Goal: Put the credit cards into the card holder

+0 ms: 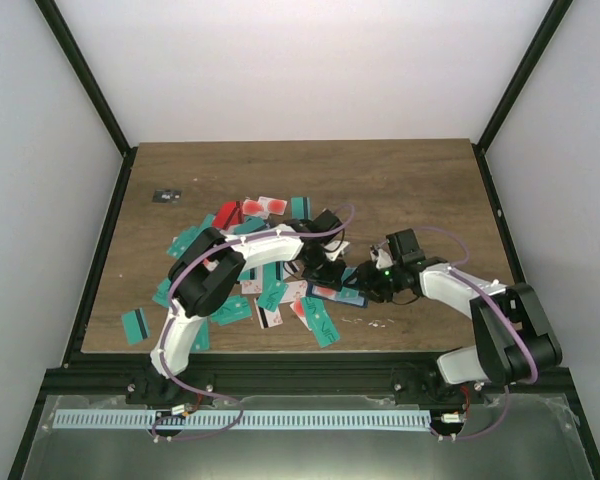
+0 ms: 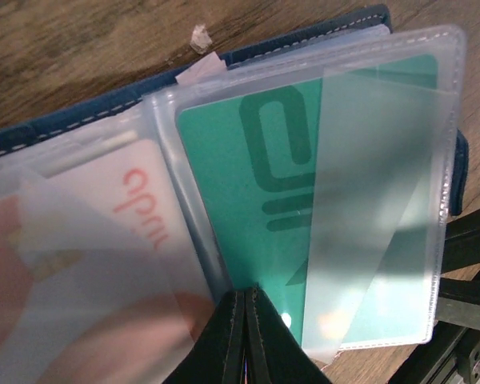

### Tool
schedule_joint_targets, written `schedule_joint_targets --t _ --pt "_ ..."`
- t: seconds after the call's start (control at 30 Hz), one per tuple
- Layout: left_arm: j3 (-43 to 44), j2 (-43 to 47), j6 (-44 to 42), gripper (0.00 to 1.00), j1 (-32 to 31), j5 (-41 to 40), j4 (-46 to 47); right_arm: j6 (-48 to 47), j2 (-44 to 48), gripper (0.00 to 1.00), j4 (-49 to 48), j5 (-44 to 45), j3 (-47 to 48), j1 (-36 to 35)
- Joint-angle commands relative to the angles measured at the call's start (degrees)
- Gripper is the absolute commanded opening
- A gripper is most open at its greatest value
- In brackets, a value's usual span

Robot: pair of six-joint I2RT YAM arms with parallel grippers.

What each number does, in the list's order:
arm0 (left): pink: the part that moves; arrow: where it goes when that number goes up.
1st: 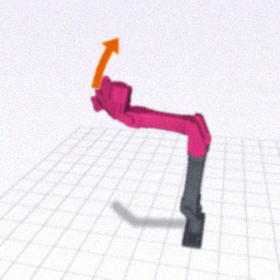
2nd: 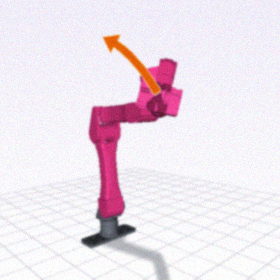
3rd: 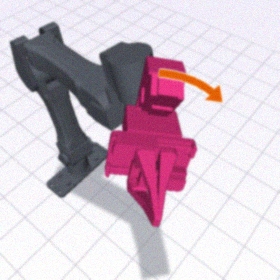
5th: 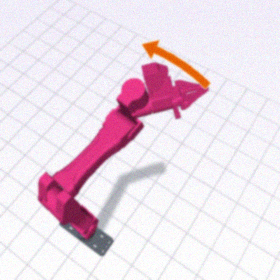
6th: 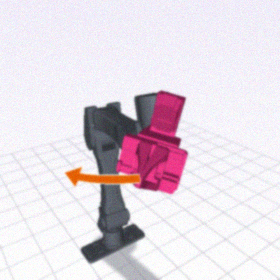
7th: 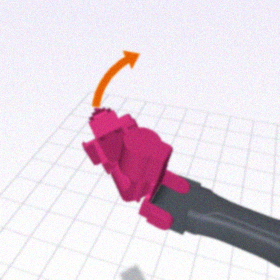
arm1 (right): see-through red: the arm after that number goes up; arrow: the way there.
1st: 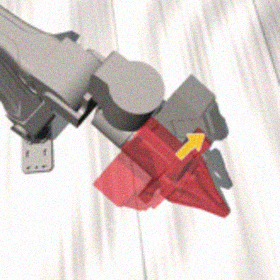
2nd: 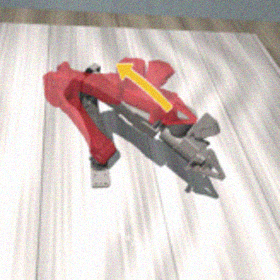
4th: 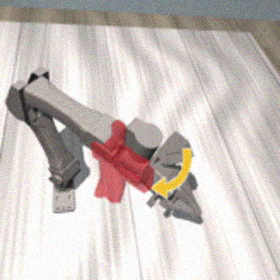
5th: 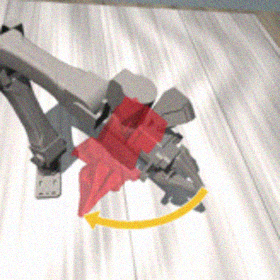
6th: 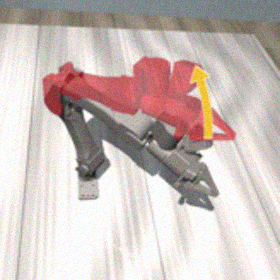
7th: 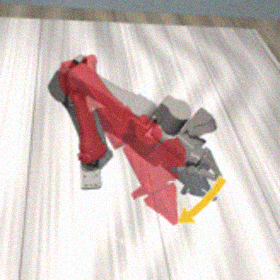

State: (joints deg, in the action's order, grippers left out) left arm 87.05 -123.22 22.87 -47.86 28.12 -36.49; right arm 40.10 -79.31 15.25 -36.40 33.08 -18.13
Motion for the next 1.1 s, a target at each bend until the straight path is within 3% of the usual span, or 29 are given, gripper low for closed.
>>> schedule_joint_targets --t 0.0,0.23,0.43,0.63,0.77,0.9,1.07 --pt "-0.65 3.51 1.55 0.05 1.06 -1.64 -0.58 -0.51 -0.85 0.43 0.15 -2.09 3.38 0.06" --pt "-1.57 9.91 2.65 0.11 3.85 -2.01 -1.17 -1.57 -2.86 0.43 4.89 -0.90 7.99 -0.75" --pt "-7.32 18.59 3.71 0.11 9.18 -2.96 -0.86 -1.73 -8.36 0.43 10.14 1.18 15.70 -4.85" --pt "-15.90 28.53 4.09 0.12 15.73 -5.14 -1.05 -1.68 -16.47 0.46 10.39 -6.28 32.05 -11.95" --pt "-20.22 33.96 4.19 0.15 17.43 -6.67 -3.15 -4.28 -18.04 0.50 17.05 -4.11 44.06 -14.94" --pt "-24.28 39.12 5.28 0.16 17.54 -8.97 -5.38 -3.01 -11.69 0.51 15.09 -3.13 41.23 -15.01" --pt "-29.47 45.52 8.60 0.20 17.56 -12.07 -7.19 -1.89 -0.70 0.53 13.33 1.77 27.83 -14.97"
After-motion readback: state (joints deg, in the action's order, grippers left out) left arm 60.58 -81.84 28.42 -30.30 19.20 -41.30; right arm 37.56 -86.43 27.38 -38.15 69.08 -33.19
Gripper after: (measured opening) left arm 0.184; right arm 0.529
